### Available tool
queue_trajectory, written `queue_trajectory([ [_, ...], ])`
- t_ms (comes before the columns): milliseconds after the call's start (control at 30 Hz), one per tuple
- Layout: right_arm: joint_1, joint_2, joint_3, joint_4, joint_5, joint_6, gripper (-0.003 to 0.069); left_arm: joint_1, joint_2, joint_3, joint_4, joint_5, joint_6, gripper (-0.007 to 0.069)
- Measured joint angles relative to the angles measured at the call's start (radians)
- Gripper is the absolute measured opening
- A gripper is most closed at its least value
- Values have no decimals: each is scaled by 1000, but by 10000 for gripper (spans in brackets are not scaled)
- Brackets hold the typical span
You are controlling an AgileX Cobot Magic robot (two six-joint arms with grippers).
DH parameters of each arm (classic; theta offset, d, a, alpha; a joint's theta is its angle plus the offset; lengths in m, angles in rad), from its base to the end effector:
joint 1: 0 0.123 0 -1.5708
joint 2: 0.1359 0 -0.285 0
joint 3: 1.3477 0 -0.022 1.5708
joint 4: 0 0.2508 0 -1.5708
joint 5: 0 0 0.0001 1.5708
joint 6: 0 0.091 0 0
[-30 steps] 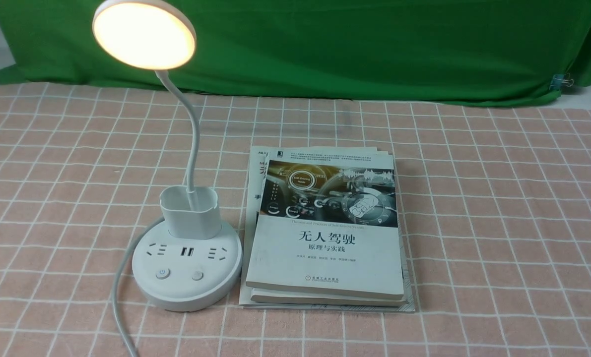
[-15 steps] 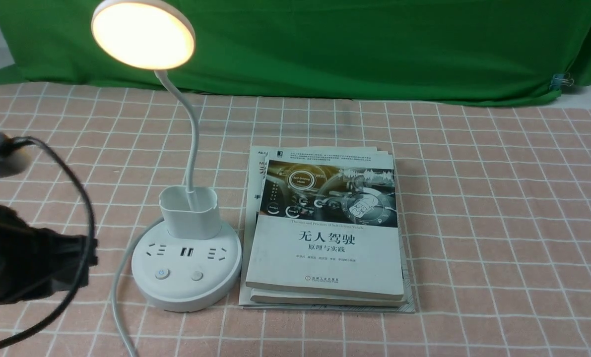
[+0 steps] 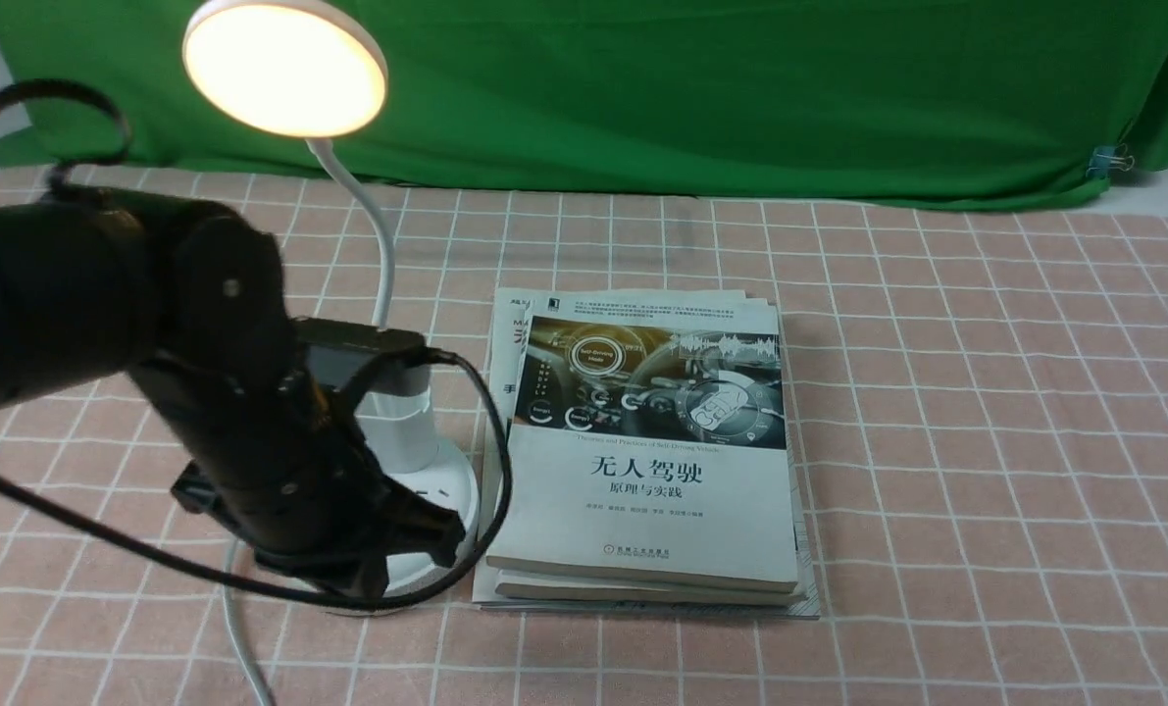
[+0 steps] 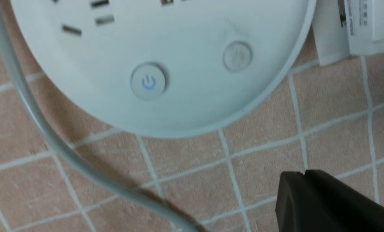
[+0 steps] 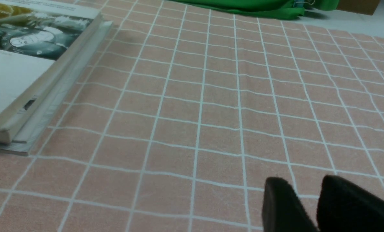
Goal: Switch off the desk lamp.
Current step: Use the left arm to press the button switch on the lamp holder
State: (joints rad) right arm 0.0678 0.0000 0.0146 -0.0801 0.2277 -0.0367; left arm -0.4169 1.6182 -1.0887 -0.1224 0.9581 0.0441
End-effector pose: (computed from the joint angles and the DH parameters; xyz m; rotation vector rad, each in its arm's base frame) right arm 0.0560 0.0021 0.1877 -0.1440 1.7194 -0.0503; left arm 0.2739 -0.1313 0.2266 0.5922 2.9279 -0.2032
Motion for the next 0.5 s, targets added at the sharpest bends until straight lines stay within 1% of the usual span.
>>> queue_trajectory([
  [233,0,0,0,0,0,0,240,-8,96,-132,65,29,-27,6],
  [500,0,0,0,0,0,0,240,-6,178,-172,79,22,-30,6],
])
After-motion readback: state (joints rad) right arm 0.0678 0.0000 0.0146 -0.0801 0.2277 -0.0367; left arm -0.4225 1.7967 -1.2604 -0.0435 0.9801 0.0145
